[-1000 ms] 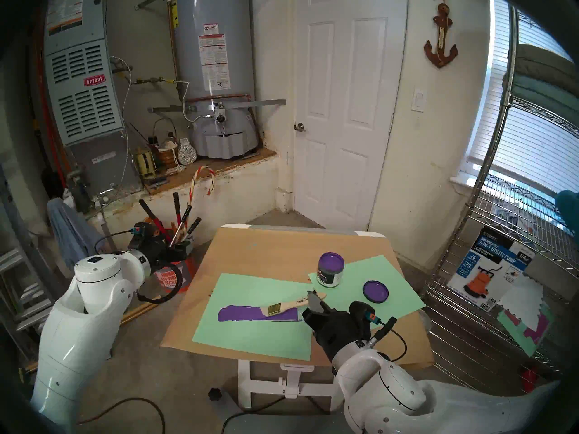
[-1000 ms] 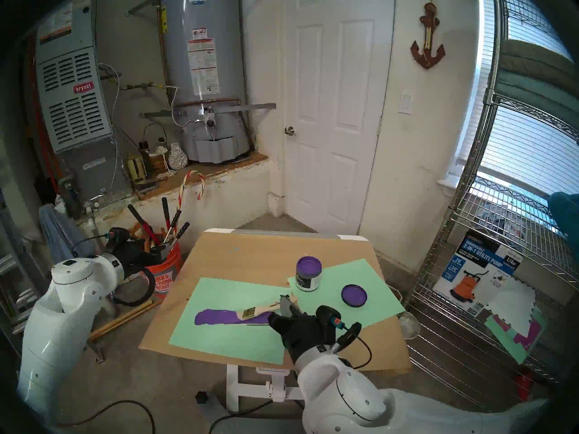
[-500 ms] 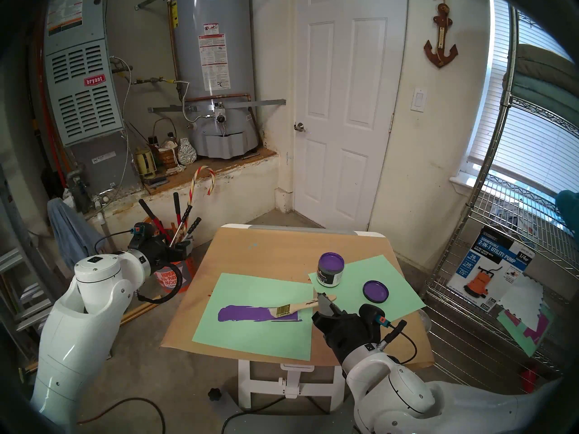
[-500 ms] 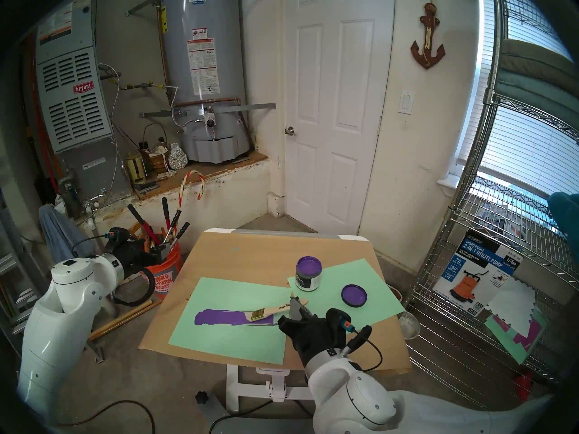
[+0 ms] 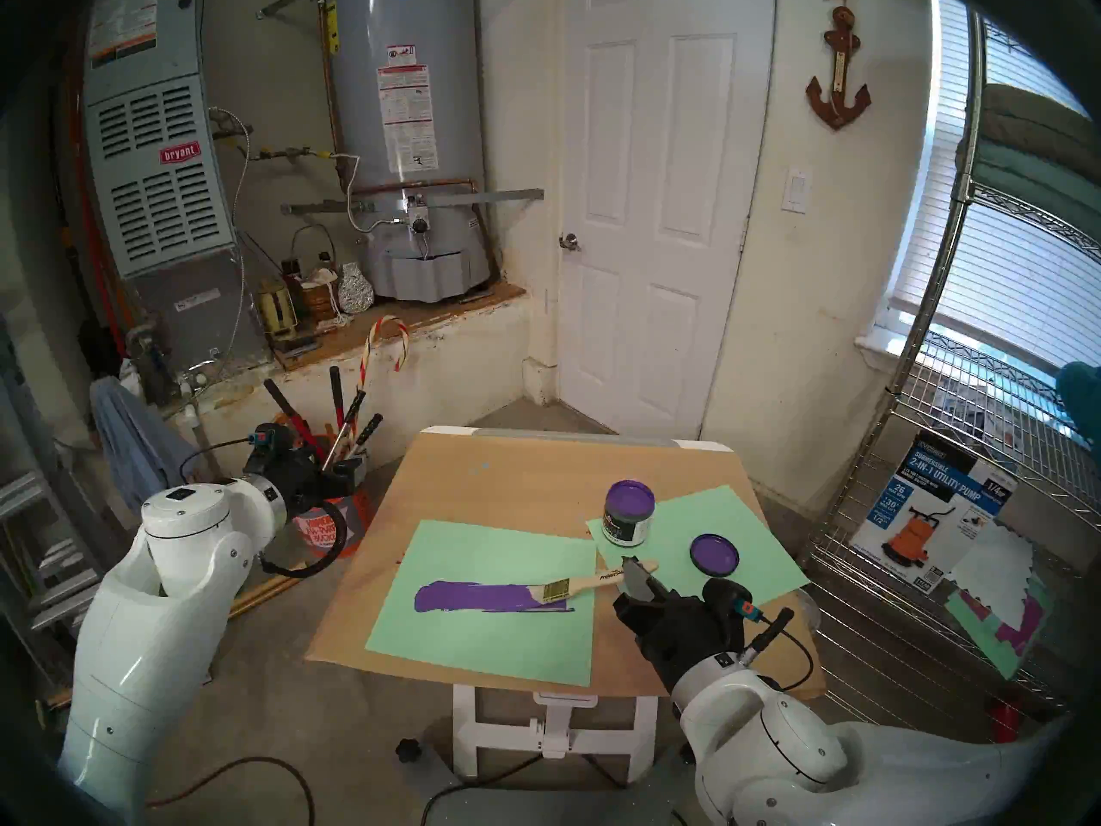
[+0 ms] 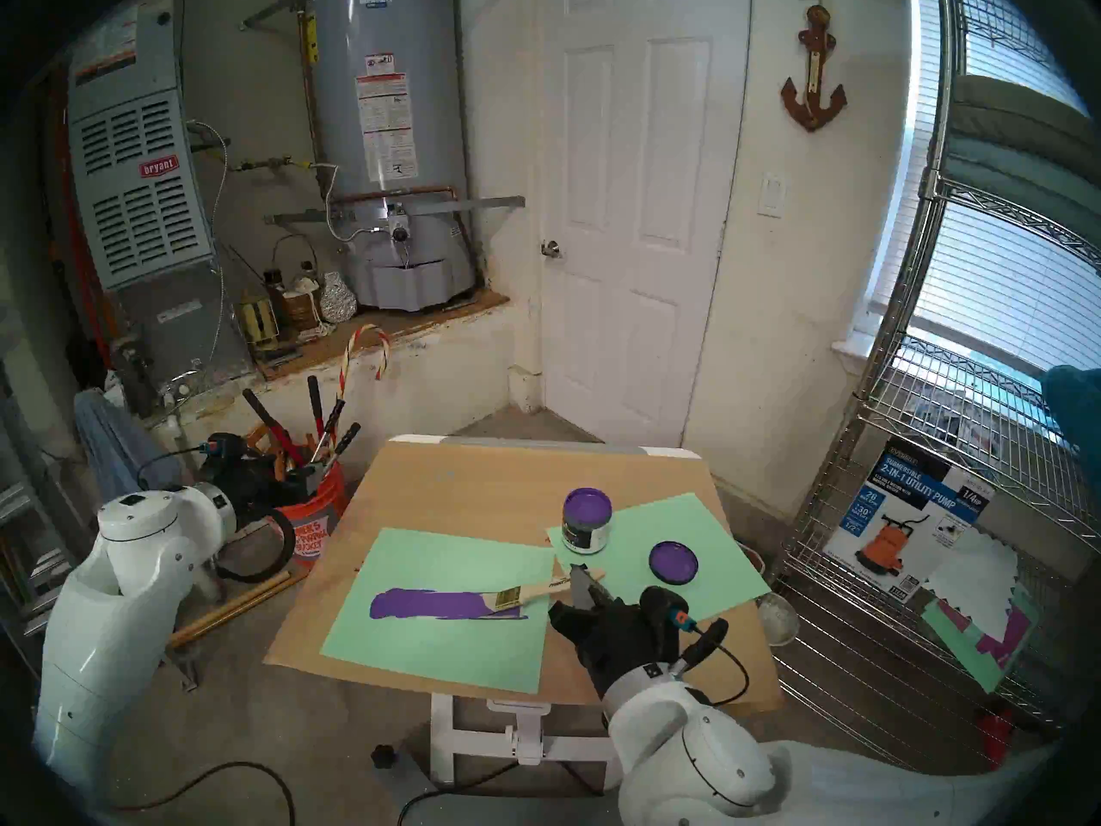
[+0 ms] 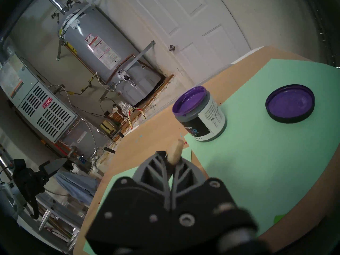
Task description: Pick up brush, dip the brush into paint, and paint the wood
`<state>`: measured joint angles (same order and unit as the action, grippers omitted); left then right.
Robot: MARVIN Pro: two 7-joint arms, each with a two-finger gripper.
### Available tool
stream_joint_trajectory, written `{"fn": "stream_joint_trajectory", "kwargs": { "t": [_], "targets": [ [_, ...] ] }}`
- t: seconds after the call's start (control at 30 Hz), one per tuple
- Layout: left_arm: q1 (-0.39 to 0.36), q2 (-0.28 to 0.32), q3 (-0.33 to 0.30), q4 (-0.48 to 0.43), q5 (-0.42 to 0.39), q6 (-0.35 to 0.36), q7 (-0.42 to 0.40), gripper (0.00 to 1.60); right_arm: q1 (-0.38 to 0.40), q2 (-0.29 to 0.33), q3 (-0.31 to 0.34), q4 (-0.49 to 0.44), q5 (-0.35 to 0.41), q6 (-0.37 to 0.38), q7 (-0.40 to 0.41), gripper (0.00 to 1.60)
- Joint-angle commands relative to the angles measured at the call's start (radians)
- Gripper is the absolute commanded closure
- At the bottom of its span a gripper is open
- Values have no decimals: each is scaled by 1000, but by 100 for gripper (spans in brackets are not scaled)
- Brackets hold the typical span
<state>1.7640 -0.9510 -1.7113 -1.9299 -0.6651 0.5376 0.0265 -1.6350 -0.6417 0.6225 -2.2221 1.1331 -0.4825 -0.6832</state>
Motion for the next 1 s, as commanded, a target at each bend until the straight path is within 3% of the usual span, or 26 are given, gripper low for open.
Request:
{"fn": "stream_joint_trajectory", "kwargs": {
  "t": [0.0,0.97],
  "targets": [
    [-5,1,-11,-17,-2,-3,2,0,-12,43,14,-26,3,-17,10,160],
    [-5,1,-11,-17,-2,-3,2,0,-65,155,70,-57,39,-73,34,160]
  ]
}}
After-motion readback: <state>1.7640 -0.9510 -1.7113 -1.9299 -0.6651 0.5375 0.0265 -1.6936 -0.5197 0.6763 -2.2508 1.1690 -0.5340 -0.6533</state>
